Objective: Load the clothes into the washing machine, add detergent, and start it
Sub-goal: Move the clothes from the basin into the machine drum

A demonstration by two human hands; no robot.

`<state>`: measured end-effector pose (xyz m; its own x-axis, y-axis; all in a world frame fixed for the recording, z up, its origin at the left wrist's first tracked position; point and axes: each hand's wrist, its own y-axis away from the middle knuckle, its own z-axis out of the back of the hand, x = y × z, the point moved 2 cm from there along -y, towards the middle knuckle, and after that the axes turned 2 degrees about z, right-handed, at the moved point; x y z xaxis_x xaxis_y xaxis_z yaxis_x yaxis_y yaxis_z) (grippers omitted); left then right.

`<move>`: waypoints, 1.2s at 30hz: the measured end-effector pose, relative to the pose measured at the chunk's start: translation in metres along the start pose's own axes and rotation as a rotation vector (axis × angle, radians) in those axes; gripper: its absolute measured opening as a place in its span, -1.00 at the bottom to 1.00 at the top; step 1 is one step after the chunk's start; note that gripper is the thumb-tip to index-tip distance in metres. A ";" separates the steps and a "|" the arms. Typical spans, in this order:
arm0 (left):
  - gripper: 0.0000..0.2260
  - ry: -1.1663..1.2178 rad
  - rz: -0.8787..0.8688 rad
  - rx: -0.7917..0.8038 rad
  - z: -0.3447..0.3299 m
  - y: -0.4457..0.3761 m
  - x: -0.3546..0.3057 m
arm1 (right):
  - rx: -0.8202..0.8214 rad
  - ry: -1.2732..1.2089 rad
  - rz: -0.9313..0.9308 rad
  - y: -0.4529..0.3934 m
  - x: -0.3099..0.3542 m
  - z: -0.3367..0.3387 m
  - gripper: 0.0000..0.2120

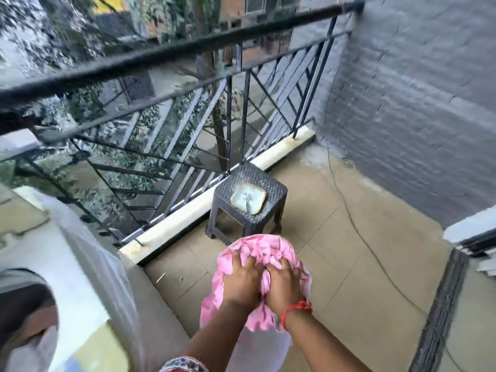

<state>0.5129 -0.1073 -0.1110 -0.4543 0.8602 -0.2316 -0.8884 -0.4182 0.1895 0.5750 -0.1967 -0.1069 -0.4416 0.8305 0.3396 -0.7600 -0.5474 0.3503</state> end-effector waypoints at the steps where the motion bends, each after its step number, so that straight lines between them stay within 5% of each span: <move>1: -0.52 0.013 0.019 0.027 0.015 0.005 -0.002 | -0.012 0.004 0.011 0.008 0.007 0.016 -0.54; 15: -0.38 0.019 0.081 -0.255 0.194 0.082 -0.018 | -0.206 0.094 0.336 0.086 0.095 0.161 -0.46; 29: -0.43 -0.116 0.297 -0.726 0.325 0.213 0.157 | -0.340 0.083 0.807 0.148 0.338 0.162 -0.40; 36: -0.37 -0.088 0.503 -0.712 0.368 0.313 0.276 | -0.352 -0.041 0.977 0.204 0.477 0.108 -0.37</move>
<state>0.1334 0.1066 0.2360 -0.8226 0.5321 -0.2005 -0.4278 -0.8114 -0.3982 0.2607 0.0766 0.2209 -0.9284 0.0330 0.3702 -0.1784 -0.9134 -0.3658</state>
